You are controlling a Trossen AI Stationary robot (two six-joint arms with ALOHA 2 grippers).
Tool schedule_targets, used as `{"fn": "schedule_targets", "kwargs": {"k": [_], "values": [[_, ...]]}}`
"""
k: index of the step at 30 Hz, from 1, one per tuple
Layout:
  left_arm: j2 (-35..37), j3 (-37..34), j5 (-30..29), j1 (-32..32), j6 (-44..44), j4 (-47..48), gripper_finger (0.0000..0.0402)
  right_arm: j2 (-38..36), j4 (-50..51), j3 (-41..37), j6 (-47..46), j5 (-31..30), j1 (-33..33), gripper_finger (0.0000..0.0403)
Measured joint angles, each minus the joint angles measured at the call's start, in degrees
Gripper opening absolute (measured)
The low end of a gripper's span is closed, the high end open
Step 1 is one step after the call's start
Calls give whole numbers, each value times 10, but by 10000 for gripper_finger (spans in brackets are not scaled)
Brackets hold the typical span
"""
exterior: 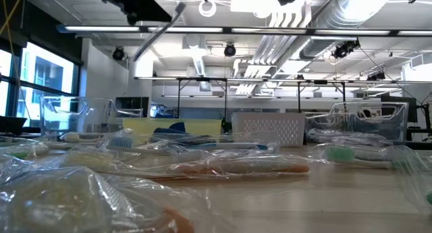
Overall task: Pick & Place Toothbrushes
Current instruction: Put the blue toothbrush into the yellow bin
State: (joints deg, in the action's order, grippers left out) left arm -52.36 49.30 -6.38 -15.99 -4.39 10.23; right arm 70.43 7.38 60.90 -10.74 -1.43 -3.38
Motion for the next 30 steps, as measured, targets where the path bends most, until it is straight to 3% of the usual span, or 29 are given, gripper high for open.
{"fn": "schedule_targets", "kwargs": {"k": [6,18,30], "values": [[-68,53,83,-87,-82,57,0,0,-1,0,2,-1,0,70],[-246,124,221,-224,-166,54,0,0,-1,0,-21,-1,0,70],[-374,153,229,-253,-208,62,0,0,29,0,-21,-2,0,70]]}}
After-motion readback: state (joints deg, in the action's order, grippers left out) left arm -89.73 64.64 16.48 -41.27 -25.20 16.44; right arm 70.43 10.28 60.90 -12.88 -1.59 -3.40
